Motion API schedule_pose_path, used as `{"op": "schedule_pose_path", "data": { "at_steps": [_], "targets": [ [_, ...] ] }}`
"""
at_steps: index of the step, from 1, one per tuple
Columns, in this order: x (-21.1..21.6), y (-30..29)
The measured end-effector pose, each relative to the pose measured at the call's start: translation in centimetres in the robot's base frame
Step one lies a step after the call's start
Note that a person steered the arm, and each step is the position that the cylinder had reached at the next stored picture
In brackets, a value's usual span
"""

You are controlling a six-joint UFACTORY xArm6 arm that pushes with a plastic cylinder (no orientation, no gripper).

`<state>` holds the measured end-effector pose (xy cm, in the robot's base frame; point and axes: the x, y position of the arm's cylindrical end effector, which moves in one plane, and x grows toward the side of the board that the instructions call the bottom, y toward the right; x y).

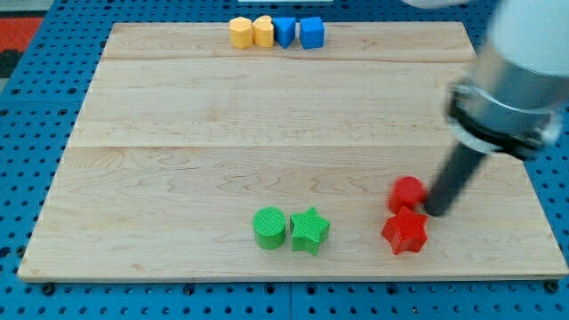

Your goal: Move the red star diagonal to the green star

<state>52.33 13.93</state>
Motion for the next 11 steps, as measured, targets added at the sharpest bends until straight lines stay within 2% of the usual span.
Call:
{"op": "schedule_pose_path", "data": {
  "at_steps": [1,3,4,5,6,7,8,9,10,11],
  "targets": [
    [-4.6,-7.6],
    [-10.9,-18.3],
    [-11.3,-18.5],
    [-11.3,-7.5],
    [-9.1,5.2],
    [-0.9,10.2],
    [5.5,12.3],
    [5.5,5.8],
    [9.2,5.7],
    [7.1,-0.3]
  ]
}}
